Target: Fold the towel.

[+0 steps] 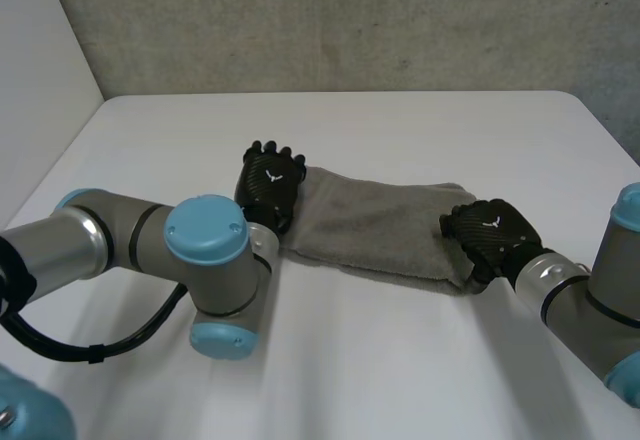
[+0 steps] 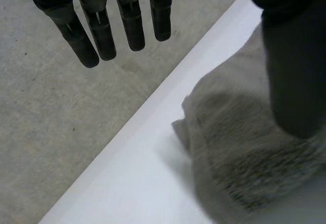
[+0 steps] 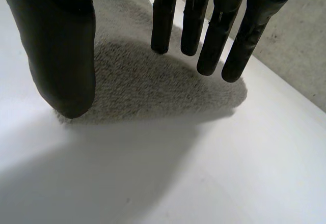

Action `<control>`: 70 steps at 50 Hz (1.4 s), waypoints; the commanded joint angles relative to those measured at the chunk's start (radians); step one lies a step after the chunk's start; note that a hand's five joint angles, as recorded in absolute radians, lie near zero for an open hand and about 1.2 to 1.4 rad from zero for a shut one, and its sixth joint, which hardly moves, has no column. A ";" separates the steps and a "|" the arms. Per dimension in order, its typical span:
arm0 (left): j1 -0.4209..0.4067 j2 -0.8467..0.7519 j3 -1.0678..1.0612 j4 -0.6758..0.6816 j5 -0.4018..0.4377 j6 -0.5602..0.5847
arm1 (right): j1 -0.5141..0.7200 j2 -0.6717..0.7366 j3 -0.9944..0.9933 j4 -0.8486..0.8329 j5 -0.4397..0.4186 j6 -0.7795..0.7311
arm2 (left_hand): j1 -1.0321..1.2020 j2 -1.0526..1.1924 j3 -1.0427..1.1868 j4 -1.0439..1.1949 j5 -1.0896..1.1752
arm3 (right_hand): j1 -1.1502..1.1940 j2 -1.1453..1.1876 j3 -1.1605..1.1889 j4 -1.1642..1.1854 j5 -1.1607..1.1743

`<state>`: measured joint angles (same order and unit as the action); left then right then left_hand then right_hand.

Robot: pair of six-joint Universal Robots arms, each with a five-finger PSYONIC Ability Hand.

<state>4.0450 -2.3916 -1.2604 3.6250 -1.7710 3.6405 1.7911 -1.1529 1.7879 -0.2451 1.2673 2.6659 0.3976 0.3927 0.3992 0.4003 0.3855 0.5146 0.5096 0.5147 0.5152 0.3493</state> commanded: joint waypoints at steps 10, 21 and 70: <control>-0.077 0.075 -0.096 -0.002 0.008 -0.054 | 0.057 -0.041 0.039 0.001 0.049 0.078 | -0.096 -0.091 -0.098 -0.099 -0.258 | -0.010 -0.005 -0.010 -0.010 -0.019; -0.051 0.160 -0.134 -0.002 0.010 -0.112 | 0.082 0.036 0.005 -0.011 0.058 0.088 | -0.114 -0.109 -0.115 -0.116 -0.276 | 0.157 0.162 0.157 0.157 0.148; 0.265 0.520 -0.327 -0.092 0.248 -0.497 | 0.465 0.300 -0.421 -0.092 -0.063 -0.557 | -0.216 -0.211 -0.218 -0.219 -0.379 | 0.295 0.301 0.295 0.295 0.286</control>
<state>4.3107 -1.8525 -1.5960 3.5287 -1.5313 3.1312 2.2748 -0.8492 1.3477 -0.3345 1.1950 1.9905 0.2755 0.2605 0.2478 0.2668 0.2210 1.3157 1.2785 1.3422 1.3395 1.1595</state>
